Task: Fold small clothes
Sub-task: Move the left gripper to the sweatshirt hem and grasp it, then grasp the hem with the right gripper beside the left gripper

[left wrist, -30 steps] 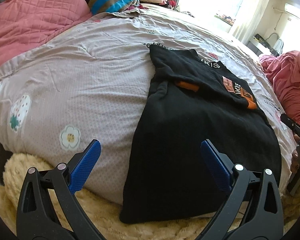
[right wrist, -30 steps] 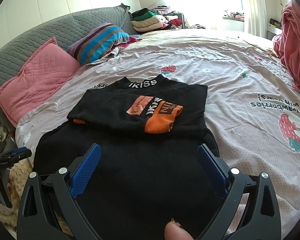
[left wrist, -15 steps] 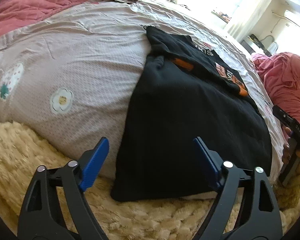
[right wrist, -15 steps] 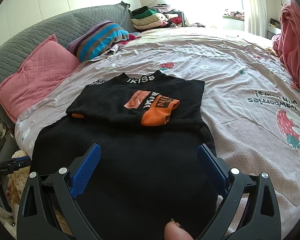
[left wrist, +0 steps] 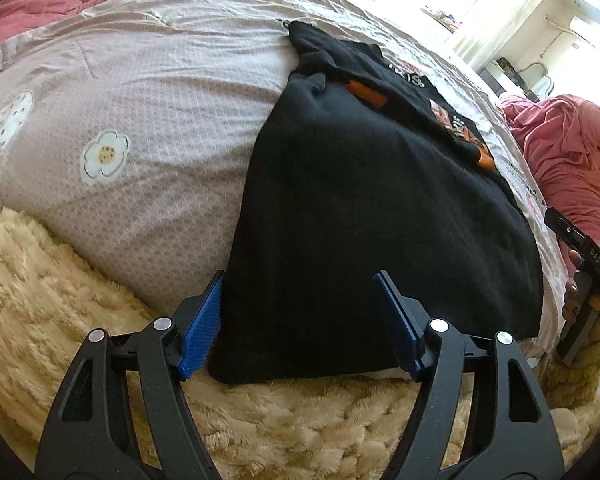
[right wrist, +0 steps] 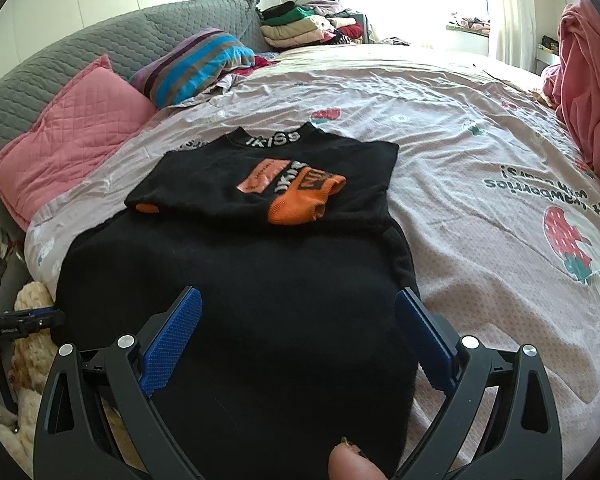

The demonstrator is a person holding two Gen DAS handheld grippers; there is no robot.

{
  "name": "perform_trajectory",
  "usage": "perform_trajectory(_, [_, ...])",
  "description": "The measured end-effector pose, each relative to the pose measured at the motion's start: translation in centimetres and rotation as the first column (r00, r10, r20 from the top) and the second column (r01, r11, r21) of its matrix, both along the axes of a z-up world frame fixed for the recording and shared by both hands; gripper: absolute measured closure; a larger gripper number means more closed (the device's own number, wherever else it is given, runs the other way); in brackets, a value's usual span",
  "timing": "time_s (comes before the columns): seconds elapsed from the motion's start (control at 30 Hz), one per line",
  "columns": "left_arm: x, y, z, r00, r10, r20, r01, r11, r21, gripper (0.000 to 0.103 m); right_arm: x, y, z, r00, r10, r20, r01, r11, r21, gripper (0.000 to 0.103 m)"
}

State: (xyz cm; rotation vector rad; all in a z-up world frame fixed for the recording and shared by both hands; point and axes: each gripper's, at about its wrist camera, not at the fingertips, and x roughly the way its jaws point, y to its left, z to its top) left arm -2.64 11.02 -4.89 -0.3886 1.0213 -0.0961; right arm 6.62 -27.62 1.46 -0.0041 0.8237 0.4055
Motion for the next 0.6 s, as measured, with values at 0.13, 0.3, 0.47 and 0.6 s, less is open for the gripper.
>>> perform_trajectory(0.13, [-0.4,-0.2,-0.2,1.000,-0.012,-0.002,0.012,1.000,-0.005,0.040,-0.4,-0.6,-0.5,1.000,0.008,-0.022,-0.009,1.000,-0.013,0.007])
perform_trajectory(0.3, [-0.9,0.2,-0.4,1.000,0.011,0.006,-0.010,1.000,-0.013,0.055,-1.2,-1.5,-1.0,0.999,0.014,-0.048,-0.015,1.000,-0.018,0.007])
perform_trajectory(0.47, [-1.4,1.9,-0.7,0.998,0.069,0.005,-0.068,0.996,-0.065,0.079,-2.2,-2.3,-1.2,0.995,0.049,-0.082,-0.050,0.999,-0.014,0.007])
perform_trajectory(0.6, [-1.6,2.3,-0.7,0.996,0.090,0.004,-0.089,0.993,-0.073,0.086,-3.3,-2.7,-1.3,0.986,0.109,-0.125,-0.112,0.994,-0.018,0.007])
